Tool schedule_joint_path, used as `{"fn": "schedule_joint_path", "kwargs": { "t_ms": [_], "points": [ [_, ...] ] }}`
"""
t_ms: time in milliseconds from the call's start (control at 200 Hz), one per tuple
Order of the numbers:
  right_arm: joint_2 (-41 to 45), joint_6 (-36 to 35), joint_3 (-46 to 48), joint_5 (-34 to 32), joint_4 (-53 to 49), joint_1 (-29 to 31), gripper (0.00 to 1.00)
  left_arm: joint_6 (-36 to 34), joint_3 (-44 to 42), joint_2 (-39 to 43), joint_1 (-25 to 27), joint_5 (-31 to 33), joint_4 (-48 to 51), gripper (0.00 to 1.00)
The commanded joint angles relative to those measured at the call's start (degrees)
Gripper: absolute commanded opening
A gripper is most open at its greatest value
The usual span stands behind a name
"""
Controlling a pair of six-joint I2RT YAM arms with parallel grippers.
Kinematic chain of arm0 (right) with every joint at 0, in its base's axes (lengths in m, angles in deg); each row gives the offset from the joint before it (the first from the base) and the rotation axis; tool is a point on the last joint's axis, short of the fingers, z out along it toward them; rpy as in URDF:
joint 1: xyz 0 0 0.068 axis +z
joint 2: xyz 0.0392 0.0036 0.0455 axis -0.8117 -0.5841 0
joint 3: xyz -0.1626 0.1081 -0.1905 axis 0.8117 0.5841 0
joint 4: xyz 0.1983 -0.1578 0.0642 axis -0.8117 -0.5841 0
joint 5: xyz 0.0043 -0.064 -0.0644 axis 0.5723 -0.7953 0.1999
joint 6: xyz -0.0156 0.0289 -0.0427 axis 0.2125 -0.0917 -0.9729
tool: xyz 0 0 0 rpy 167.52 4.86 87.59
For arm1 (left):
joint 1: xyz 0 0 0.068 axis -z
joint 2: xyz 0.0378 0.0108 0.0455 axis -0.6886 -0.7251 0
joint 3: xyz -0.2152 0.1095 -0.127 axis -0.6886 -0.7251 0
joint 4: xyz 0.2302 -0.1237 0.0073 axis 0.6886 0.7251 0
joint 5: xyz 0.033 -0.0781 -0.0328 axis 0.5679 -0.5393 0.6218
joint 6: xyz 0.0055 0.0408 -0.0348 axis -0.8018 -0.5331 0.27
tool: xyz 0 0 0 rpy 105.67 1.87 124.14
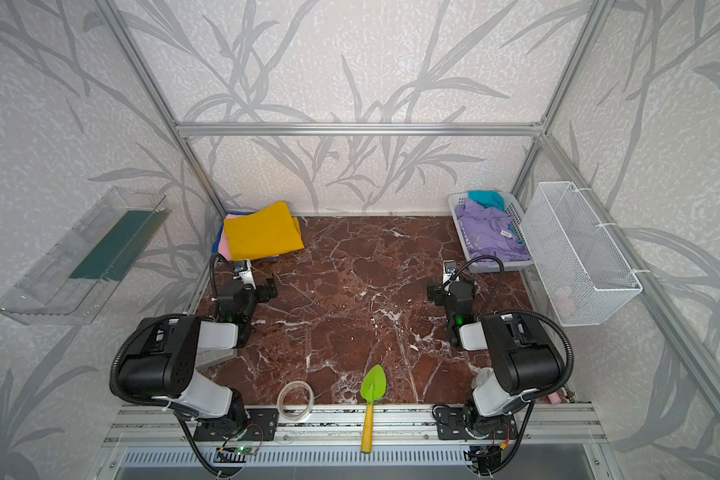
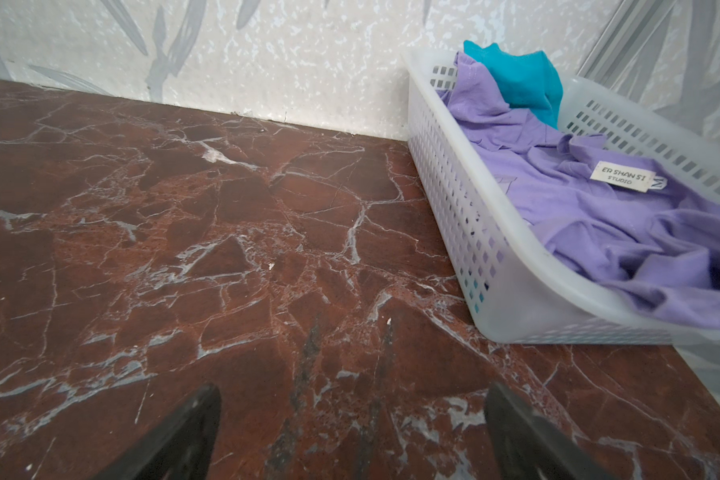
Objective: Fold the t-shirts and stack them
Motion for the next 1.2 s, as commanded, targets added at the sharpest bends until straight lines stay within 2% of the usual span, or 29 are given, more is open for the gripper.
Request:
{"fn": "schedule_joint_path", "kwargs": {
  "t_ms": [0,50,85,145,185,245,275,335,395,425,445,490,510,525,555,575,640,685,720,745,785,815,885,935,960,985,1080,1145,1195],
  "points": [
    [-0.34,-0.54,0.06,0.21,2.20,0.12,0.99,-3.12,-1.05,1.77,2.96,6.53,-0.82,0.99],
    [-0.32,-0.54,0.01,0.21,2.14,0.12,0.99,-4.23,-4.39,4.61,5.21,11.66,-6.13,0.99],
    [-0.36,-0.50,0.05,0.15,2.14,0.12,0.99,-5.16,-6.34,7.66,7.31,15.39,-6.11,0.99],
    [-0.34,-0.54,0.07,0.23,2.15,0.12,0.99,-4.47,-9.32,11.08,7.03,13.35,-6.11,0.99],
    [-0.38,-0.57,0.03,0.16,2.16,0.12,0.99,-1.55,-9.56,8.61,4.47,12.65,-8.80,0.99],
    [-0.32,-0.50,0.08,0.25,2.20,0.12,0.99,4.27,-5.80,-0.88,0.87,16.34,-12.03,0.99],
    [-0.32,-0.56,0.07,0.22,2.18,0.12,0.99,-0.27,-5.00,-3.31,1.72,12.80,-15.42,0.99],
    [-0.30,-0.50,0.07,0.21,2.12,0.12,0.99,-7.55,-6.45,2.96,6.57,7.41,-10.84,0.99],
    [-0.34,-0.54,0.04,0.24,2.16,0.12,0.99,-10.42,-11.55,11.72,10.49,9.40,-9.66,0.99],
    [-0.34,-0.55,0.08,0.30,2.14,0.12,0.99,-8.21,-12.49,12.85,7.74,5.73,-9.11,0.99],
    [-0.38,-0.54,0.08,0.19,2.16,0.12,0.99,-5.13,-11.72,10.87,4.64,3.75,-9.16,0.99],
    [-0.28,-0.51,0.08,0.22,2.08,0.12,0.99,2.85,-5.73,0.33,-1.66,3.71,-9.71,0.99],
    [-0.29,-0.50,0.03,0.29,2.13,0.12,0.99,2.94,-2.70,-3.90,-2.54,3.74,-12.35,0.99],
    [-0.27,-0.63,0.01,0.18,2.13,0.17,0.99,1.00,-2.61,-2.88,-1.87,1.30,-10.50,0.99],
    [-0.31,-0.49,0.14,0.44,2.34,0.11,0.99,-1.94,-1.85,2.67,-1.02,-4.32,0.91,0.99],
    [-0.17,-0.56,0.33,0.40,2.40,0.12,0.99,-3.32,-1.07,5.25,-0.17,-5.59,5.79,0.99],
    [-0.33,-0.71,0.12,0.65,2.46,0.13,0.99,-4.88,-6.79,6.71,4.13,3.13,-3.98,0.99],
    [-0.27,-0.61,0.05,0.51,2.05,0.19,0.99,-1.93,-9.98,0.62,1.35,2.35,-16.63,0.99],
    [-0.37,-0.67,0.16,0.50,2.52,0.21,0.99,0.30,-7.50,-5.30,-0.24,6.16,-23.16,0.99],
    [-0.26,-0.63,0.08,0.62,2.12,0.19,0.99,1.35,-5.53,-2.89,-1.09,5.22,-17.08,0.99],
    [-0.34,-0.68,0.15,0.57,2.29,0.13,0.99,2.03,1.92,4.09,-1.26,2.07,10.22,0.99],
    [-0.33,-0.67,0.15,0.52,2.24,0.21,0.99,0.79,6.06,3.24,-0.75,2.46,15.70,0.99],
    [-0.33,-0.67,0.16,0.57,2.27,0.21,0.99,-0.89,0.39,3.85,2.26,7.67,6.60,0.99],
    [-0.29,-0.70,0.16,0.57,2.30,0.16,0.99,-1.68,-2.55,0.89,3.25,11.74,-4.32,0.99],
    [-0.25,-0.72,0.12,0.57,2.19,0.16,0.99,-1.67,-2.53,-1.09,3.27,12.52,-6.79,0.99],
    [-0.32,-0.72,0.12,0.57,2.27,0.19,0.99,-1.89,-1.66,-1.87,3.34,13.62,-6.61,0.99],
    [-0.33,-0.67,0.14,0.57,2.29,0.20,0.99,0.63,1.89,1.15,3.00,14.17,5.77,0.99],
    [-0.31,-0.68,0.16,0.57,2.22,0.14,0.99,0.64,0.91,0.12,2.91,14.02,2.68,0.99],
    [-0.30,-0.67,0.14,0.57,2.23,0.20,0.99,-0.67,-0.43,-1.69,3.11,14.34,-3.73,0.99]
  ]
}}
